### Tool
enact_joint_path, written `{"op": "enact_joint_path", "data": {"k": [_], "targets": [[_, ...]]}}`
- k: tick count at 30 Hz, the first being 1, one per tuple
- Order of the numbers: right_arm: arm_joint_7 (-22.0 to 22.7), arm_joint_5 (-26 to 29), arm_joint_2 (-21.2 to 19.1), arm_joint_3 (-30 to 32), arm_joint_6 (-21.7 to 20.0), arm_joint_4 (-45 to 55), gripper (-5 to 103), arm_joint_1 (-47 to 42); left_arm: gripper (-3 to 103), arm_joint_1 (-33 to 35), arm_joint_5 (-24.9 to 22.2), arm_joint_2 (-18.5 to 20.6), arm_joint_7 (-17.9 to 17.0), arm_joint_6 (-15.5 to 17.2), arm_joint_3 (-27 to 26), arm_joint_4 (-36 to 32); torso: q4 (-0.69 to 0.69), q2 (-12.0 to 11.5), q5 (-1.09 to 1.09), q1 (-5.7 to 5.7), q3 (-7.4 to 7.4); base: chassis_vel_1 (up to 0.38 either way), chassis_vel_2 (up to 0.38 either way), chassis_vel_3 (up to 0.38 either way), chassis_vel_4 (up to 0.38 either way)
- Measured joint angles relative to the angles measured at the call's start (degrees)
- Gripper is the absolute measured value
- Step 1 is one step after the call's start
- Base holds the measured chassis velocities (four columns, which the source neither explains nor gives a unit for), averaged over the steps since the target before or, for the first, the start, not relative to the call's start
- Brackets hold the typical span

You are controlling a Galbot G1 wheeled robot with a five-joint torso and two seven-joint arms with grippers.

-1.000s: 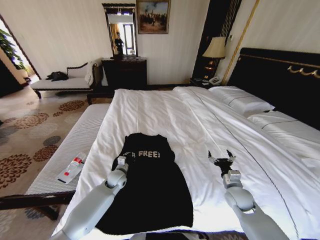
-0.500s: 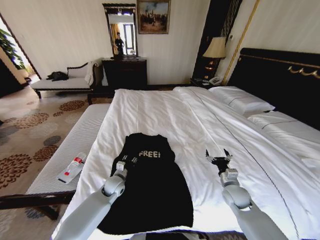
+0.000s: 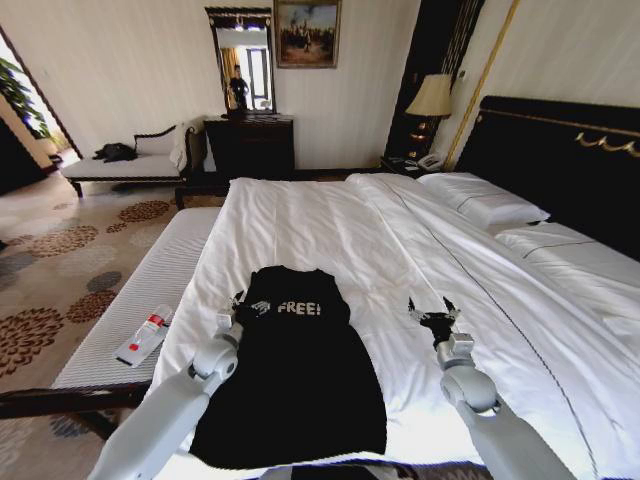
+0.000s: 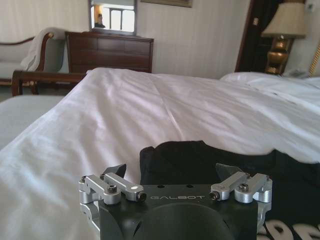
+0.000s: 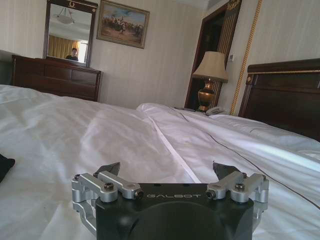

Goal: Fold the clothes on the bed.

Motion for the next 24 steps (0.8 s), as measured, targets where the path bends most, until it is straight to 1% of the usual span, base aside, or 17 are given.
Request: {"op": "enact_joint_path", "data": {"k": [3,4,5,6,9,12,13,15,16,18,21,22,24], "targets": [[0.1,0.0,0.0,0.2,-0.1,0.0,100,-0.2,100,-3.8,-4.3,-1.5,0.0,0.4,0.0,4.0,-0.02,0.0,0.01,0.00,0.00,0.000,0.000,0.000,0.000],[0.1,0.0,0.0,0.3,-0.2,0.0,100,-0.3,100,-4.9,-5.1,-2.0,0.2,0.5,0.0,5.4,-0.02,0.0,0.01,0.00,0.00,0.000,0.000,0.000,0.000],[0.1,0.0,0.0,0.3,-0.2,0.0,100,-0.3,100,-4.9,-5.1,-2.0,0.2,0.5,0.0,5.4,-0.02,0.0,0.01,0.00,0.00,0.000,0.000,0.000,0.000],[0.2,0.0,-0.2,0.2,-0.3,-0.1,100,-0.2,100,-6.1,-5.7,-2.6,0.6,0.5,0.0,7.4,-0.03,0.0,0.01,0.00,0.00,0.000,0.000,0.000,0.000],[0.2,0.1,-0.8,-0.9,-0.4,-0.7,100,0.7,100,-7.0,-5.4,-3.1,1.4,0.3,-0.6,9.9,-0.03,0.0,0.00,0.00,0.00,0.000,0.000,0.000,0.000],[0.3,0.7,-1.6,-2.3,-0.6,-1.6,100,2.4,100,-7.3,-3.6,-4.0,1.7,-0.3,-2.2,13.1,0.03,0.0,0.02,0.01,0.00,0.000,0.000,0.000,0.000],[0.3,0.7,-1.6,-2.3,-0.6,-1.6,100,2.4,100,-7.3,-3.6,-4.0,1.7,-0.3,-2.2,13.1,0.03,0.0,0.02,0.01,0.00,0.000,0.000,0.000,0.000],[0.4,0.9,-1.9,-2.4,-0.7,-2.1,100,2.8,100,-8.0,-3.3,-5.5,1.7,-0.6,-3.0,15.5,0.01,0.0,0.00,0.00,0.00,0.000,0.000,0.000,0.000],[0.4,0.9,-1.9,-2.4,-0.7,-2.1,100,2.8,100,-8.0,-3.3,-5.5,1.7,-0.6,-3.0,15.5,0.01,0.0,0.00,0.00,0.00,0.000,0.000,0.000,0.000],[0.6,1.0,-2.0,-2.6,-0.7,-2.3,100,3.1,100,-9.0,-3.3,-6.6,1.8,-0.8,-3.1,17.6,-0.02,0.0,0.00,0.00,0.00,0.000,0.000,0.000,0.000],[1.2,1.1,-2.0,-3.4,-1.0,-2.5,100,4.0,100,-11.4,-3.2,-7.7,3.6,-1.5,-2.5,21.2,-0.01,0.0,0.02,0.00,0.01,0.000,0.000,0.000,0.000],[1.2,1.1,-2.0,-3.4,-1.0,-2.5,100,4.0,100,-11.4,-3.2,-7.7,3.6,-1.5,-2.5,21.2,-0.01,0.0,0.02,0.00,0.01,0.000,0.000,0.000,0.000],[1.5,1.2,-2.0,-3.7,-1.1,-2.5,100,4.4,100,-12.5,-3.2,-8.2,4.7,-1.6,-2.0,22.7,-0.01,0.0,0.01,0.01,0.00,0.000,0.000,0.000,0.000]]}}
